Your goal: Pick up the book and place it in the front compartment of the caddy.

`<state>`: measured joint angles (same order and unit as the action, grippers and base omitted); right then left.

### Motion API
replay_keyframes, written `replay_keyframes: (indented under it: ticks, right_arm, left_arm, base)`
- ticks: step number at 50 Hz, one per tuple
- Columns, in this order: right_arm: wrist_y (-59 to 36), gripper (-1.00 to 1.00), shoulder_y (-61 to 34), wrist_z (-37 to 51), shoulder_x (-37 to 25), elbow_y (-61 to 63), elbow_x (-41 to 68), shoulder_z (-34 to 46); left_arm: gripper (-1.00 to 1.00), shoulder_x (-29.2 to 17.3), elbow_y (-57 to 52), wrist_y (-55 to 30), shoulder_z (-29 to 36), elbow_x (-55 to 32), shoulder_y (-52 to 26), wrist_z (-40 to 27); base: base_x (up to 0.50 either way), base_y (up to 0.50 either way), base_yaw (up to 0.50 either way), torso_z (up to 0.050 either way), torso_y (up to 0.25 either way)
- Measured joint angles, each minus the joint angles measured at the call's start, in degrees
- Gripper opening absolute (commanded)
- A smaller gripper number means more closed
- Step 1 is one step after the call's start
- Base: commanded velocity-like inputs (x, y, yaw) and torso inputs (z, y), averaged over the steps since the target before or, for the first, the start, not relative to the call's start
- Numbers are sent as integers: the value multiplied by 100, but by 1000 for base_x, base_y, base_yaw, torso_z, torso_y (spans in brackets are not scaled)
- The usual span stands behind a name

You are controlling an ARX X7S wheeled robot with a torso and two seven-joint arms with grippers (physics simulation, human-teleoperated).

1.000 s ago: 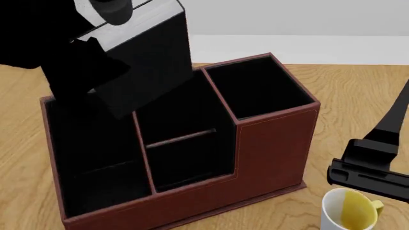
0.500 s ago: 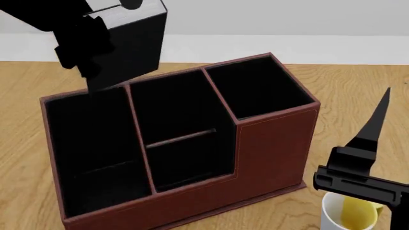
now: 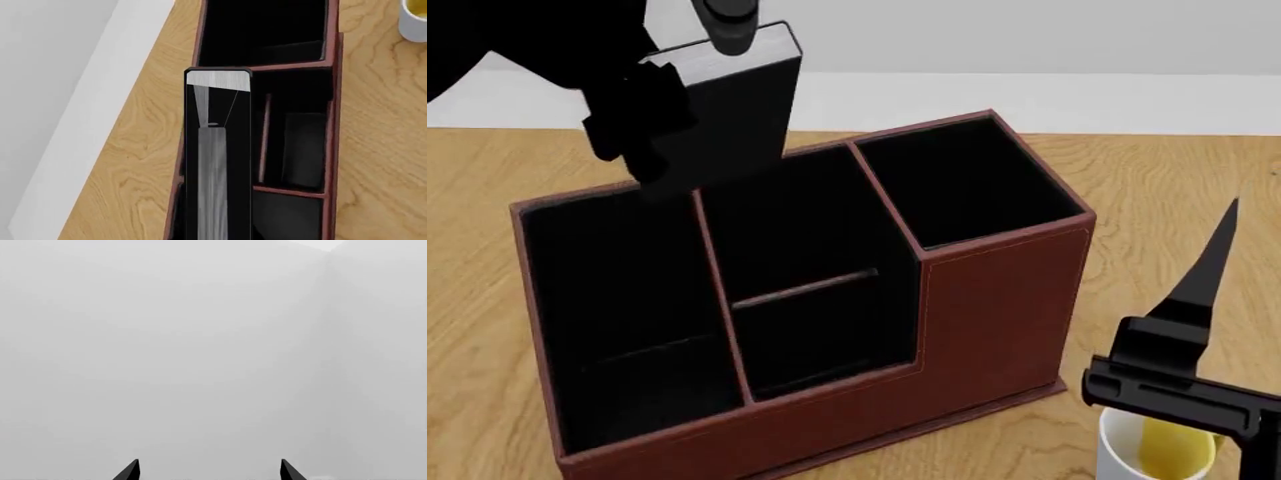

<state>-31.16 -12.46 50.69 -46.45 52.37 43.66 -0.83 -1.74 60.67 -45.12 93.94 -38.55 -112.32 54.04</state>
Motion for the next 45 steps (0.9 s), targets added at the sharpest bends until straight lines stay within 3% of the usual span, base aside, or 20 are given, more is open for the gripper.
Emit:
replay_keyframes:
  ticks: [21,39,45]
  right_arm:
    - [61,100,127,26,7,4,-62,16]
    - [218,100,419,18,-40,-3,-82,-160]
    - [211,100,408,37,-36,-19,-86,-139]
  left_arm:
    - [-100,-161,-330,118,-297,-103,53,-64]
    - [-100,-306,-449,341,-840,-375,140,-649]
    - [-100,-88,154,1128,-910,-374,772,-954]
  base:
    - [0,0,0,0,1]
    - [0,0,0,1,1]
    - [2,0,-1,0,0]
